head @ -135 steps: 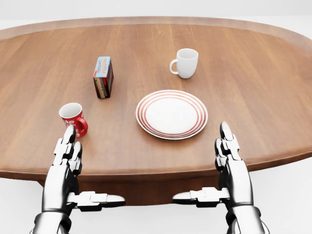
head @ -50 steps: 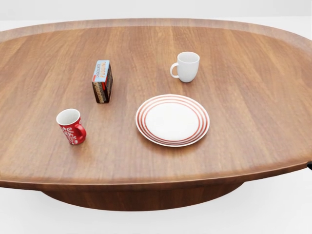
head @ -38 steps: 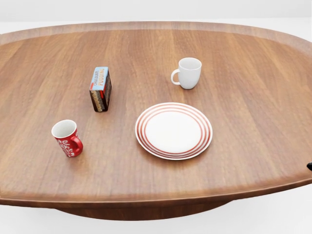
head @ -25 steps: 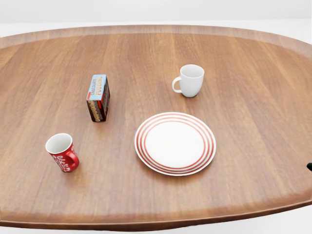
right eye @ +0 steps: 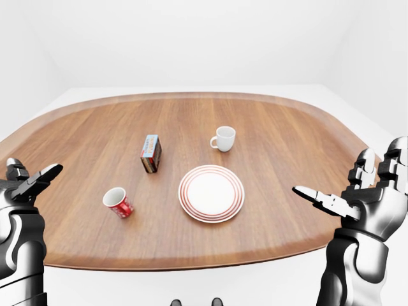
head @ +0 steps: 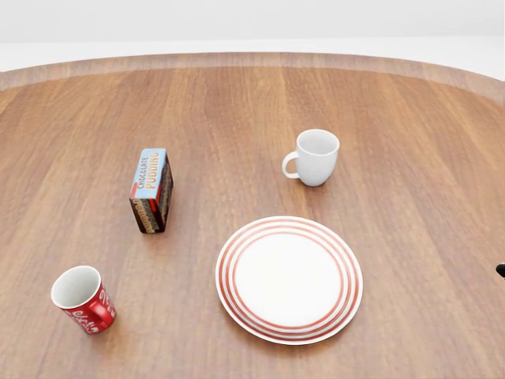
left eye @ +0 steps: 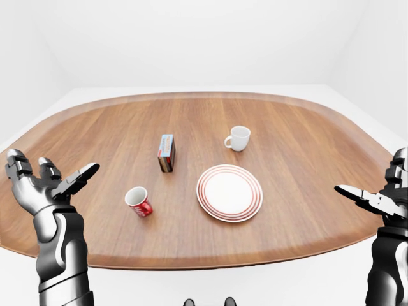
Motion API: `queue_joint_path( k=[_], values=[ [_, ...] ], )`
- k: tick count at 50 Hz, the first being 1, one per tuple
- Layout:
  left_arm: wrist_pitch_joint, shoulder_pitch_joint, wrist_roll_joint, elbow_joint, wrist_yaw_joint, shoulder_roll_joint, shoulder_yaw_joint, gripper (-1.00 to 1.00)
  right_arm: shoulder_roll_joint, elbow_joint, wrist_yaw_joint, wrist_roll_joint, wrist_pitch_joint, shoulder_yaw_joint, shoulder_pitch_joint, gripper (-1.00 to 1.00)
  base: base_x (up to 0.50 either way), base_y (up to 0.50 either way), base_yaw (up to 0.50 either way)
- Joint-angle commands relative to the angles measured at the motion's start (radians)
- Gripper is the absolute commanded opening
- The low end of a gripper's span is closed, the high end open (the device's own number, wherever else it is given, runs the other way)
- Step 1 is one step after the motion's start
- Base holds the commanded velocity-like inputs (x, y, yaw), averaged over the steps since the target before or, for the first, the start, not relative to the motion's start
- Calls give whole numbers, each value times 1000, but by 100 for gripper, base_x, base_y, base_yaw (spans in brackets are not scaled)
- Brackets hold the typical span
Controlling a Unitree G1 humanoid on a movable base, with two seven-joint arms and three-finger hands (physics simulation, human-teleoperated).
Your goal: Pick up the red mug and put it on the plate
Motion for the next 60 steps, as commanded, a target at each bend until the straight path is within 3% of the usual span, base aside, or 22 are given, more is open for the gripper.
queue_joint_path(
  k=[1, 27, 37, 60],
  values=[
    [-2, -2, 1, 3, 0, 0, 1, 100, 0, 2, 1, -1, 0, 1, 0, 100, 33, 0, 0],
    [-6, 0, 3, 6, 1, 0, -1, 100, 1, 14, 3, 2, 0, -2, 2, 100, 33, 0, 0],
    [-3, 3, 4, -2, 3, -3, 0, 100, 4, 13, 3, -19, 0, 8, 6, 100, 2, 0, 0],
    [1, 2, 1, -2, 3, 0, 3, 100, 6, 14, 9, -24, 0, 8, 5, 100, 0, 48, 0]
  ],
)
